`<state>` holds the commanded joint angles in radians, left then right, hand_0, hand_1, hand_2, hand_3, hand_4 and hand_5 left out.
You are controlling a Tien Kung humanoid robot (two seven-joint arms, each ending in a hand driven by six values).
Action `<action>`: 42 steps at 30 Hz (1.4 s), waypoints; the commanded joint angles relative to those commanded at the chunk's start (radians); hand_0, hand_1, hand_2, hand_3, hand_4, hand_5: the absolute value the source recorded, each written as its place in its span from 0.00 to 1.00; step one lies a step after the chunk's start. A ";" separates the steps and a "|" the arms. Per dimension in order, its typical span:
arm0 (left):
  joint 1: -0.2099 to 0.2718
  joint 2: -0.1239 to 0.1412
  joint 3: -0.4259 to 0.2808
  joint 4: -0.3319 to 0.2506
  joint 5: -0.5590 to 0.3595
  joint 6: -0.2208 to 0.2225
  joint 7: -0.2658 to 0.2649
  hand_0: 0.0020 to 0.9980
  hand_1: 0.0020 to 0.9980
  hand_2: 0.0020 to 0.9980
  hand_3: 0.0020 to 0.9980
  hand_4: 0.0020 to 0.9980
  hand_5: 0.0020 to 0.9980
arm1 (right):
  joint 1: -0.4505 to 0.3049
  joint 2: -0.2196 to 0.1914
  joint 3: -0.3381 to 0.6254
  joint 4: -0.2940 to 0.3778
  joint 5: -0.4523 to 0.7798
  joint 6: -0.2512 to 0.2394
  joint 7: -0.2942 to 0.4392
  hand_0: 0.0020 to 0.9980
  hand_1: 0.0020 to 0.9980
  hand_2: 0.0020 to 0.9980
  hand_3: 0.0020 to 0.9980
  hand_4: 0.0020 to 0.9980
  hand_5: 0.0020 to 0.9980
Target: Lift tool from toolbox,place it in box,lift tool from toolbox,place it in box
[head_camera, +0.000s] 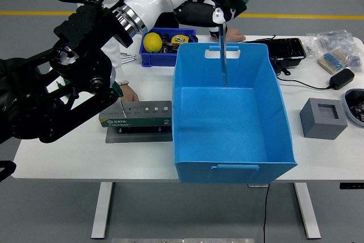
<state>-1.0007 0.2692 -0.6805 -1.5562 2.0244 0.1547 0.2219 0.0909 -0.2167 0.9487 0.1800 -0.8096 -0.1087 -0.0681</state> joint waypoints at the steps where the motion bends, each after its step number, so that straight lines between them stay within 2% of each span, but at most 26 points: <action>1: -0.001 -0.011 0.012 -0.001 0.002 0.001 0.000 0.25 0.01 0.03 0.02 0.67 0.62 | 0.001 -0.001 0.001 0.000 -0.002 0.000 -0.001 0.74 0.67 0.72 0.67 0.93 0.82; 8: -0.005 -0.069 0.075 0.006 -0.002 -0.001 -0.008 0.25 0.01 0.04 0.03 0.67 0.62 | 0.003 -0.003 0.004 0.000 -0.013 0.002 -0.003 0.74 0.67 0.72 0.67 0.93 0.82; 13: -0.001 -0.096 0.097 0.026 -0.001 0.007 -0.013 0.24 0.02 0.06 0.03 0.67 0.62 | 0.007 -0.003 0.009 0.000 -0.020 0.003 -0.003 0.74 0.67 0.72 0.67 0.93 0.82; 18: 0.008 -0.108 0.115 0.055 0.007 0.021 -0.026 0.24 0.02 0.06 0.03 0.67 0.62 | 0.006 -0.005 0.013 0.000 -0.026 0.003 -0.005 0.74 0.67 0.72 0.67 0.93 0.82; 19: 0.010 -0.112 0.122 0.062 0.012 0.024 -0.028 0.19 0.02 0.06 0.03 0.67 0.62 | 0.006 -0.005 0.012 0.000 -0.026 0.003 -0.005 0.74 0.67 0.72 0.67 0.93 0.82; 24: 0.016 -0.123 0.148 0.091 0.021 0.033 -0.040 0.19 0.02 0.06 0.03 0.67 0.62 | 0.007 -0.006 0.013 0.000 -0.027 0.003 -0.005 0.74 0.67 0.72 0.67 0.93 0.82; 25: 0.016 -0.124 0.153 0.095 0.022 0.033 -0.042 0.16 0.03 0.06 0.03 0.67 0.62 | 0.008 -0.006 0.014 0.000 -0.028 0.003 -0.005 0.74 0.67 0.72 0.67 0.93 0.82; 35: 0.019 -0.140 0.194 0.129 0.040 0.040 -0.059 0.14 0.03 0.06 0.04 0.67 0.63 | 0.010 -0.007 0.019 0.000 -0.034 0.004 -0.005 0.74 0.67 0.72 0.67 0.93 0.82; 42: 0.030 -0.156 0.224 0.184 0.065 0.055 -0.075 0.14 0.03 0.07 0.04 0.67 0.62 | 0.011 -0.007 0.024 0.000 -0.040 0.004 -0.006 0.74 0.67 0.72 0.67 0.93 0.82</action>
<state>-0.9705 0.1127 -0.4561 -1.3717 2.0897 0.2099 0.1469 0.1022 -0.2232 0.9729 0.1800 -0.8492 -0.1047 -0.0738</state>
